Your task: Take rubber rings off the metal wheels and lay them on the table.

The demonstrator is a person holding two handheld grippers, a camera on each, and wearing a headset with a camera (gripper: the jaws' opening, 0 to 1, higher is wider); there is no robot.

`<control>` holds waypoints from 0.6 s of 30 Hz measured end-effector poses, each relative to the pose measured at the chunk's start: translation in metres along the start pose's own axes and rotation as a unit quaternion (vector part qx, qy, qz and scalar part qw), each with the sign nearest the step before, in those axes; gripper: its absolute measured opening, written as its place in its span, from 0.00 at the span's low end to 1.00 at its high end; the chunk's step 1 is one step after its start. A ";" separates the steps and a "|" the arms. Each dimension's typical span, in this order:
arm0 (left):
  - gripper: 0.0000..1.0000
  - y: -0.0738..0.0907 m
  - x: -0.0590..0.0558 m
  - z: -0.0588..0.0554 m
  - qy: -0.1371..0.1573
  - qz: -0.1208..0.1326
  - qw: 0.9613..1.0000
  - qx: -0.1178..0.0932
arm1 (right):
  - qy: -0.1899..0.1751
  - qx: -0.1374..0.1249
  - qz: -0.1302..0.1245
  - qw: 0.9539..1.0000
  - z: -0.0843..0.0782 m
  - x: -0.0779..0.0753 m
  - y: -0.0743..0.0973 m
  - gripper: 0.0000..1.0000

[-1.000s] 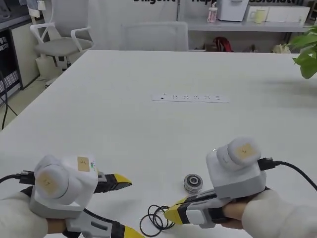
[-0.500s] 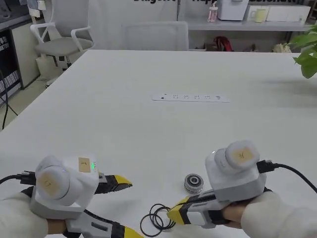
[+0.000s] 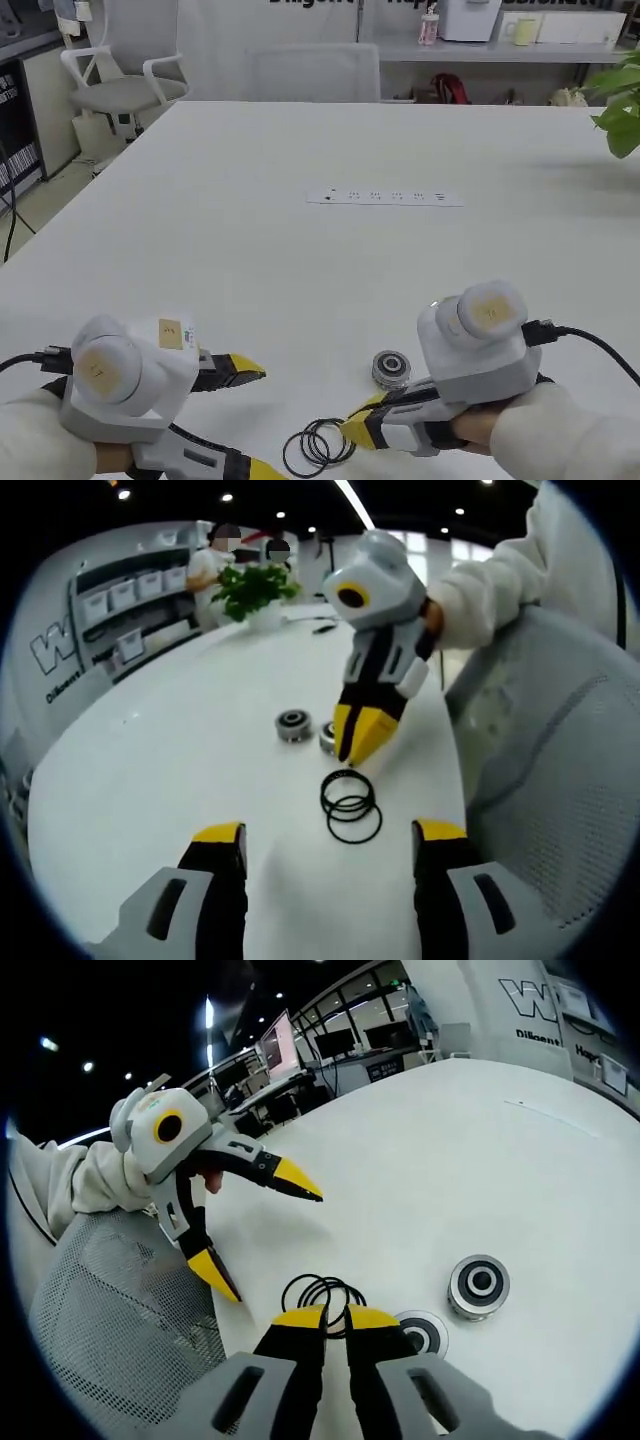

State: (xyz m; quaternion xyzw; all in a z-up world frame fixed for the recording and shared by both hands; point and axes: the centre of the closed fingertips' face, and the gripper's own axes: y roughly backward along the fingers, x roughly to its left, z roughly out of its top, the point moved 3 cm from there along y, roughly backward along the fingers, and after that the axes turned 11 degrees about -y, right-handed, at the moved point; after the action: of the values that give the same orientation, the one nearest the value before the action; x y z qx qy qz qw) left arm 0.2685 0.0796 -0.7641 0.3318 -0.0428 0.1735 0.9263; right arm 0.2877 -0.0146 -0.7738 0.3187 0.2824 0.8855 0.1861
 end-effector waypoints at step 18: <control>0.69 0.000 -0.001 0.000 0.003 -0.003 1.000 0.001 | 0.004 -0.064 -0.009 0.998 0.031 -0.008 0.030 0.18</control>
State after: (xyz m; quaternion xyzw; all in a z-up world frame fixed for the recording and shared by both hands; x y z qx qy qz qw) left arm 0.2677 0.0789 -0.7644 0.3325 -0.0392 0.1717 0.9265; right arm 0.3097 -0.0301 -0.7396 0.2999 0.2289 0.9014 0.2124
